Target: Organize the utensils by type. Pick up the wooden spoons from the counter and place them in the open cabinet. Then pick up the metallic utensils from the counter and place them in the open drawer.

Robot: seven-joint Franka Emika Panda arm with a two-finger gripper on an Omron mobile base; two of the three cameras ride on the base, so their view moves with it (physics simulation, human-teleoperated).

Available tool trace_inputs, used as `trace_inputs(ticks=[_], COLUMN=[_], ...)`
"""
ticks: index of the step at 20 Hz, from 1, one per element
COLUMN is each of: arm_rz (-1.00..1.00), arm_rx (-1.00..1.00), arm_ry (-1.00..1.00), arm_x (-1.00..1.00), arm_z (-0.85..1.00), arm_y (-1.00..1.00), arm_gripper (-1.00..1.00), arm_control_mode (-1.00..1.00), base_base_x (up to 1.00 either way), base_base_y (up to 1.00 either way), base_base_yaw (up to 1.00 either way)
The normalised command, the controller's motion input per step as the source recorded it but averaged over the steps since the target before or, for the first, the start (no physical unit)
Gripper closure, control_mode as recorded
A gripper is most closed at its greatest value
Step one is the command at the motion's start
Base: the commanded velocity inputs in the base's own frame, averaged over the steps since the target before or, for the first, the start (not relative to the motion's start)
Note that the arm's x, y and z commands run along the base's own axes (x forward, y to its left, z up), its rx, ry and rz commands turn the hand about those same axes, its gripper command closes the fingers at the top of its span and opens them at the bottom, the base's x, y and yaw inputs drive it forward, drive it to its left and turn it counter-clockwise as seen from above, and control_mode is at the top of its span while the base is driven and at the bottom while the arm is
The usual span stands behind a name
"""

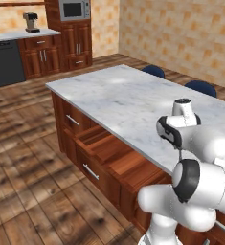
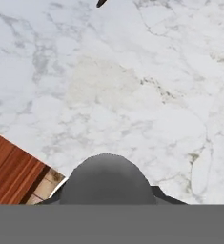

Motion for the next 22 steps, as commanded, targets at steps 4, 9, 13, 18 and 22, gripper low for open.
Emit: trace_inputs(ticks=[4, 9, 13, 18, 22], arm_rz=[0.37, 0.50, 0.56, 0.54, 0.21], arm_rx=[0.00, 0.01, 0.11, 0.12, 0.12], arm_ry=[0.21, 0.15, 0.04, 0.00, -0.06], arm_x=[0.15, 0.24, 0.21, 0.03, 0.00], arm_z=[0.27, 0.09, -0.01, -0.08, -0.17], arm_y=[0.80, 0.66, 0.57, 0.54, 0.50], arm_gripper=[1.00, 1.00, 1.00, 1.00, 1.00], arm_control_mode=[-1.00, -1.00, -1.00, -1.00, -1.00], base_base_x=[0.00, 0.00, 0.00, 0.00, 0.00], base_base_y=[0.00, 0.00, 0.00, 0.00, 0.00], base_base_yaw=[0.00, 0.00, 0.00, 0.00, 0.00])
